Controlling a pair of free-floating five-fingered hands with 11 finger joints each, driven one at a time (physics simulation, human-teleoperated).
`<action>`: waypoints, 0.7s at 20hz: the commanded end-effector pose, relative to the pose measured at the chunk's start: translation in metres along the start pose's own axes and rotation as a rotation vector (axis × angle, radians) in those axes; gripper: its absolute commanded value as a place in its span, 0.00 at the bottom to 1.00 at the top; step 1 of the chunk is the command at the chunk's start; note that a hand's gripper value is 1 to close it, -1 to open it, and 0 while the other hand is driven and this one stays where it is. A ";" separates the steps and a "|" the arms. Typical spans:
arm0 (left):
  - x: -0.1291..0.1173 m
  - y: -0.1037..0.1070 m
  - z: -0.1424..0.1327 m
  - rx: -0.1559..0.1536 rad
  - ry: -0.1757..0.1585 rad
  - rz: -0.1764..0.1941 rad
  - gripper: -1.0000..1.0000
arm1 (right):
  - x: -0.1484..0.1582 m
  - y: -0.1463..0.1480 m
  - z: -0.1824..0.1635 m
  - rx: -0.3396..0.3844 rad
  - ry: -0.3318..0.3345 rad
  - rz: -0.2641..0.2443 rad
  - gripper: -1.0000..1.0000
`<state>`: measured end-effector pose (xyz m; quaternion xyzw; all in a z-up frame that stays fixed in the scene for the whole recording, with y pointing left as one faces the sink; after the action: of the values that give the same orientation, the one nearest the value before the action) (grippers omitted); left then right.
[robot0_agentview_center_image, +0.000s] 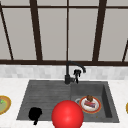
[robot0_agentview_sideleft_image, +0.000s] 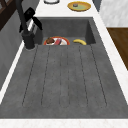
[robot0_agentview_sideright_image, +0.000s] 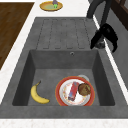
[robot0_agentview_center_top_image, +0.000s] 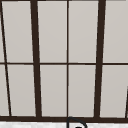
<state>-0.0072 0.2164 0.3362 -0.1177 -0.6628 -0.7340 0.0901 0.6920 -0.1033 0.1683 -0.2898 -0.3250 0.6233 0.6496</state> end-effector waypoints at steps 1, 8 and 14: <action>0.000 0.000 0.000 0.000 0.000 0.000 0.50 | -0.017 -0.003 0.010 -0.010 0.016 -0.035 0.00; 0.000 0.000 0.000 0.000 0.000 0.000 0.50 | -0.042 0.033 0.018 -0.052 0.009 -0.038 0.00; 0.000 0.000 0.000 0.000 0.000 0.000 0.50 | -0.066 0.048 0.044 -0.048 -0.016 -0.062 0.00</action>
<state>-0.0072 0.2164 0.3362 -0.1177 -0.6628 -0.7340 0.0901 0.6412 -0.1567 0.1544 -0.3028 -0.3477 0.6132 0.6413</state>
